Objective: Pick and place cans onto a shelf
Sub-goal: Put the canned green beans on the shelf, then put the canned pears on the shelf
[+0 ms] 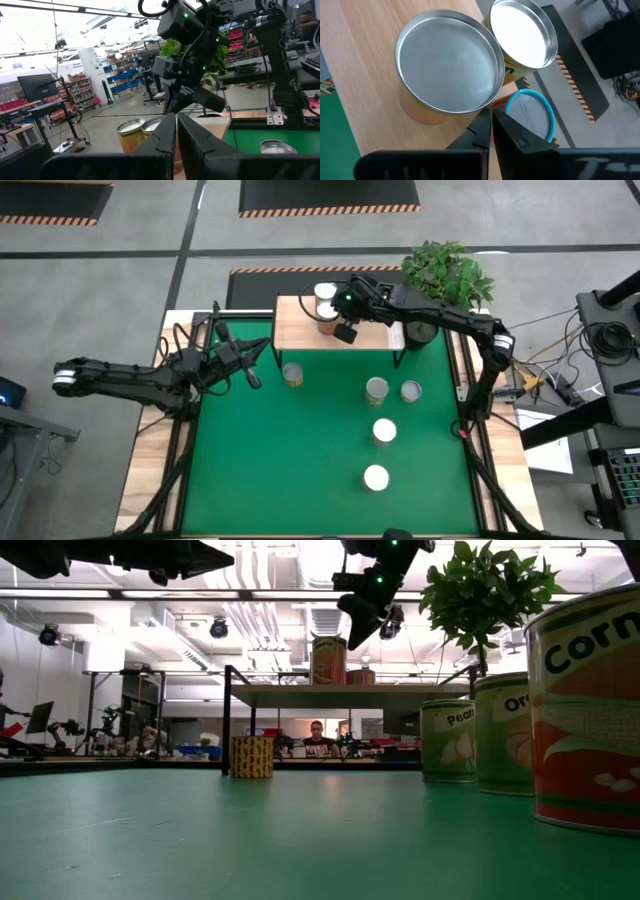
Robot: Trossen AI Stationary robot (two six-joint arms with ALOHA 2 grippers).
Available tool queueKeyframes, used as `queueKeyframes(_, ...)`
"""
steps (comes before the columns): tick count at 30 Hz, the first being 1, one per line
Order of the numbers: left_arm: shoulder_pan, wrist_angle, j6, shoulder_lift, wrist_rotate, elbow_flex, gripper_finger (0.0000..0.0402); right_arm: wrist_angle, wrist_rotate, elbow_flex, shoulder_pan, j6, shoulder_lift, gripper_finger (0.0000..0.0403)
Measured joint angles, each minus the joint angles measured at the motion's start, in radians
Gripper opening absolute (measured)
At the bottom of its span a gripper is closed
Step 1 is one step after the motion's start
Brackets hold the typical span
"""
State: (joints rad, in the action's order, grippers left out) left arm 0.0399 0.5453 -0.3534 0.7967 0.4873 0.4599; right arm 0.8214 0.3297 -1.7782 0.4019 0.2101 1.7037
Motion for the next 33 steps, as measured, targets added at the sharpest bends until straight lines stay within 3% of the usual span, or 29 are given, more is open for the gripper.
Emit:
queueKeyframes(22,0.000,0.000,0.000,0.000,0.000,0.001,0.0000,-0.012,-0.030,0.001,-0.016,-0.010,-0.015,0.0009)
queueKeyframes(33,0.000,-0.025,0.000,0.000,0.000,0.001,0.0000,0.130,-0.049,0.035,-0.243,-0.146,-0.092,0.0009)
